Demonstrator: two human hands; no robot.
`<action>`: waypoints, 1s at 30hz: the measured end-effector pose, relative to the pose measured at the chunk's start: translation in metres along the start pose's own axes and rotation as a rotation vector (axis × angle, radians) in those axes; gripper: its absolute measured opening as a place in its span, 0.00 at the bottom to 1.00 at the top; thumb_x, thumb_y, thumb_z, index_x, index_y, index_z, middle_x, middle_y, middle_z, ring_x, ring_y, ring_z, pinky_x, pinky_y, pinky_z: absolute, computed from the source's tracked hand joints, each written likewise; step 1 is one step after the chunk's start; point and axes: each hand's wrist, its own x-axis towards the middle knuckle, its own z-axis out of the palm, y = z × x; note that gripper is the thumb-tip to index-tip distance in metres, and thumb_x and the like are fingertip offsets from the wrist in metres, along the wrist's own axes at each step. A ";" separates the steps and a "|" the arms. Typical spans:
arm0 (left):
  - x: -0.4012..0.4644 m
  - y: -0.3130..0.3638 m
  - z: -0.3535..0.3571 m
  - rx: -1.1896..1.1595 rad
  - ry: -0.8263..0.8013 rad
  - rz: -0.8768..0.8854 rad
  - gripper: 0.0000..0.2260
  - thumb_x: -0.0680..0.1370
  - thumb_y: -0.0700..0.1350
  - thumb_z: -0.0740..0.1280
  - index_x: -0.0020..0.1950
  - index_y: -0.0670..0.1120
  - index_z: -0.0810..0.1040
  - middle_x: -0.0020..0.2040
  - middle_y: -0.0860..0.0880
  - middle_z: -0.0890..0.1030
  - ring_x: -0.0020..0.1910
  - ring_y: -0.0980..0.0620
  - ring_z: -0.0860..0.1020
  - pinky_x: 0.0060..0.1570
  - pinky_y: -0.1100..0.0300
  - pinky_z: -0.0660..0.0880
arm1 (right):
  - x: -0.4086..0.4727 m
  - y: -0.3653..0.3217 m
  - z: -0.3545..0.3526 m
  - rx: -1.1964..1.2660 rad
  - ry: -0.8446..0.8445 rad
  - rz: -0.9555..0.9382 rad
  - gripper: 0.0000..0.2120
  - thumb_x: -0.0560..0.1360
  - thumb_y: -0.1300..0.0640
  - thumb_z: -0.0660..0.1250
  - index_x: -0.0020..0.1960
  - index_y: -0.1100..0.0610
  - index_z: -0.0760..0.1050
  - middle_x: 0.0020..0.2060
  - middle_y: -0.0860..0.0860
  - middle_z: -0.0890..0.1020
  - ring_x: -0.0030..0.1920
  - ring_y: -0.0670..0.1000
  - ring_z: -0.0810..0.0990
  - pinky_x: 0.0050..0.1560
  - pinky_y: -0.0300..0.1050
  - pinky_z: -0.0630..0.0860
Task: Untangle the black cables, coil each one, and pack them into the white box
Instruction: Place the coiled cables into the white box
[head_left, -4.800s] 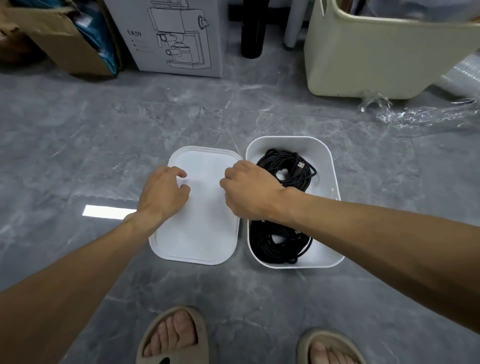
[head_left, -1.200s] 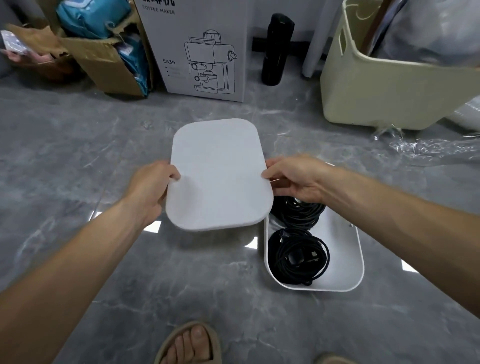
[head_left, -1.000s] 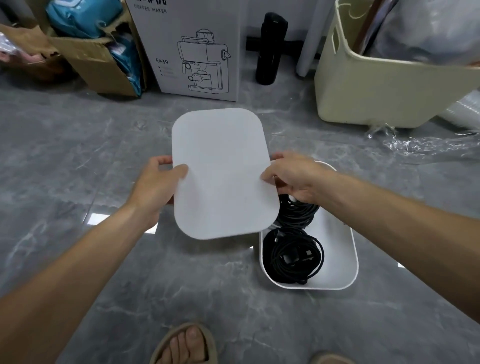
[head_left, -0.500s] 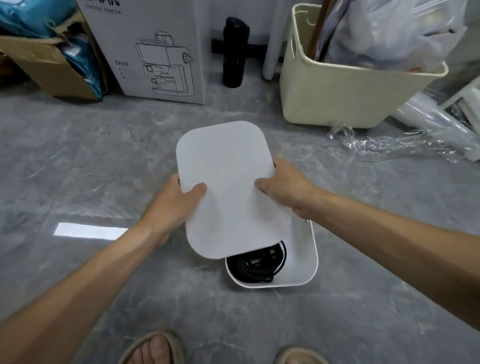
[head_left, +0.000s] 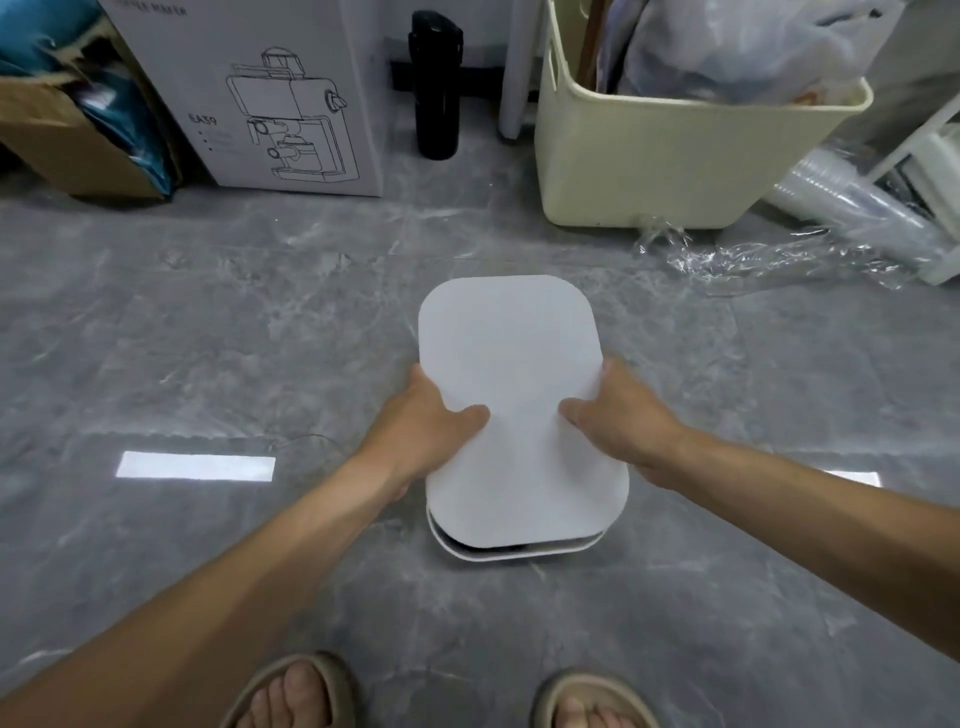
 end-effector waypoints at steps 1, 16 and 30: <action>-0.001 0.002 0.002 0.040 0.005 -0.008 0.42 0.62 0.62 0.68 0.73 0.52 0.63 0.62 0.53 0.79 0.57 0.50 0.80 0.55 0.49 0.80 | 0.000 0.006 0.000 -0.012 -0.004 -0.001 0.20 0.78 0.59 0.64 0.68 0.57 0.64 0.61 0.50 0.75 0.57 0.53 0.76 0.53 0.47 0.75; -0.005 -0.008 0.012 0.189 0.066 -0.115 0.29 0.76 0.49 0.70 0.73 0.44 0.62 0.64 0.50 0.77 0.56 0.49 0.78 0.49 0.56 0.76 | 0.000 0.022 0.005 -0.006 -0.052 0.003 0.21 0.79 0.61 0.63 0.70 0.56 0.63 0.59 0.50 0.75 0.55 0.53 0.75 0.50 0.45 0.72; -0.005 -0.022 0.015 0.150 0.074 -0.009 0.32 0.75 0.53 0.70 0.75 0.53 0.60 0.69 0.56 0.72 0.64 0.49 0.75 0.60 0.53 0.74 | 0.008 0.026 0.008 0.079 -0.097 0.013 0.23 0.78 0.62 0.65 0.70 0.56 0.62 0.60 0.52 0.76 0.58 0.54 0.76 0.53 0.47 0.74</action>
